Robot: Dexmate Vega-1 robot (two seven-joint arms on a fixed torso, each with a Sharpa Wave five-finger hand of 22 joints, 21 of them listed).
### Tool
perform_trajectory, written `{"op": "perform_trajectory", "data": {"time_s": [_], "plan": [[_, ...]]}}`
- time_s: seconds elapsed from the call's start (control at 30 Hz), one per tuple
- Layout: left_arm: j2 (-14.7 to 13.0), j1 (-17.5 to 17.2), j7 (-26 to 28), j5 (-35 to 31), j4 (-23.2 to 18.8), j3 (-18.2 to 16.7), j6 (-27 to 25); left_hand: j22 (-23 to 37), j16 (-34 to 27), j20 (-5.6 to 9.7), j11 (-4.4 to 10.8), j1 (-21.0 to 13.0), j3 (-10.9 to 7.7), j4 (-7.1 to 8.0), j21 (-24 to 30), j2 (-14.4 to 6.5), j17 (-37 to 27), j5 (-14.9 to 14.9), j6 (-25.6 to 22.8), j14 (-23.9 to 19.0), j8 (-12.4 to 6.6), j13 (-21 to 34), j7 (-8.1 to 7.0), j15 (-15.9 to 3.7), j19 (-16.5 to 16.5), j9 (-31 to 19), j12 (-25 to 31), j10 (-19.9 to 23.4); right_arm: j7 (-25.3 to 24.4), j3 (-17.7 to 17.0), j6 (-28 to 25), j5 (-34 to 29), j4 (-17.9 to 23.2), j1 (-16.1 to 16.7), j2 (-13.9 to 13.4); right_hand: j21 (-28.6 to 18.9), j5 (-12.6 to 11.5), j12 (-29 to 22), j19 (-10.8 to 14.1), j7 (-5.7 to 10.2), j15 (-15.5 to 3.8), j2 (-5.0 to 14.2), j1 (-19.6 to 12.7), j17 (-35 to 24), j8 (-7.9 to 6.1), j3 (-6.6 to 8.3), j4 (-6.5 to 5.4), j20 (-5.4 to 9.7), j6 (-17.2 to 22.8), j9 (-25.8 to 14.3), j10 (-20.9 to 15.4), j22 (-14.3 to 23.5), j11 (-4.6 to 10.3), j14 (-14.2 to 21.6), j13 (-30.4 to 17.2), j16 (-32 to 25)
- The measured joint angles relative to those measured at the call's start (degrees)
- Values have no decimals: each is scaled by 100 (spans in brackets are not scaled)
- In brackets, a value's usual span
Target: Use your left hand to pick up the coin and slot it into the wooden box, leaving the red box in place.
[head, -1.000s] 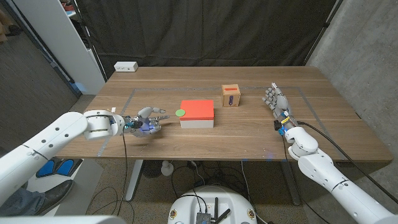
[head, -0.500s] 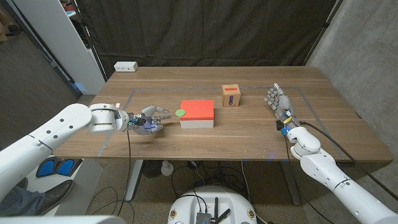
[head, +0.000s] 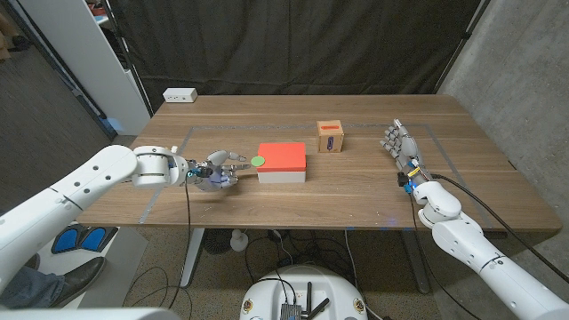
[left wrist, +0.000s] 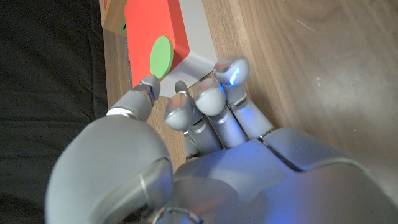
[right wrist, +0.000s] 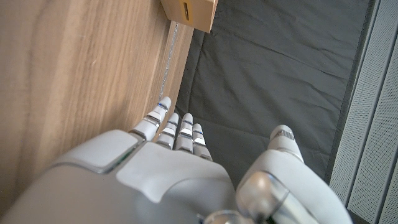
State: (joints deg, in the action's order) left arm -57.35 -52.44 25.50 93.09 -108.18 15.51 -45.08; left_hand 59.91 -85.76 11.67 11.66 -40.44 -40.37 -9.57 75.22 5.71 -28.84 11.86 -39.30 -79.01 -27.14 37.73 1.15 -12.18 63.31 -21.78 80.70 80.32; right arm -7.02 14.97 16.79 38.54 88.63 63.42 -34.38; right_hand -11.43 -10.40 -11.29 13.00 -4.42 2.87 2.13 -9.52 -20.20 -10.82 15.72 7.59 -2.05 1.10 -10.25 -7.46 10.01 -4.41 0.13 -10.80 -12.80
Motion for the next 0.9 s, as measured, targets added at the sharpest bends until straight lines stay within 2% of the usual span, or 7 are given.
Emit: {"op": "perform_trajectory", "data": {"time_s": [0.9], "plan": [[111, 172, -200, -87, 97, 149, -24, -210, 129, 8, 10, -7, -1, 0, 0, -53, -101, 0, -114, 43, -127, 65, -6, 1, 8, 19, 0, -10, 60, -12, -6, 45, -177, -60, 17, 0, 24, 0, 0, 21, 30, 1, -1, -1, 0, 0, 0, 0, 21, 0, -21, 0, 22, 30, 1, 0]]}}
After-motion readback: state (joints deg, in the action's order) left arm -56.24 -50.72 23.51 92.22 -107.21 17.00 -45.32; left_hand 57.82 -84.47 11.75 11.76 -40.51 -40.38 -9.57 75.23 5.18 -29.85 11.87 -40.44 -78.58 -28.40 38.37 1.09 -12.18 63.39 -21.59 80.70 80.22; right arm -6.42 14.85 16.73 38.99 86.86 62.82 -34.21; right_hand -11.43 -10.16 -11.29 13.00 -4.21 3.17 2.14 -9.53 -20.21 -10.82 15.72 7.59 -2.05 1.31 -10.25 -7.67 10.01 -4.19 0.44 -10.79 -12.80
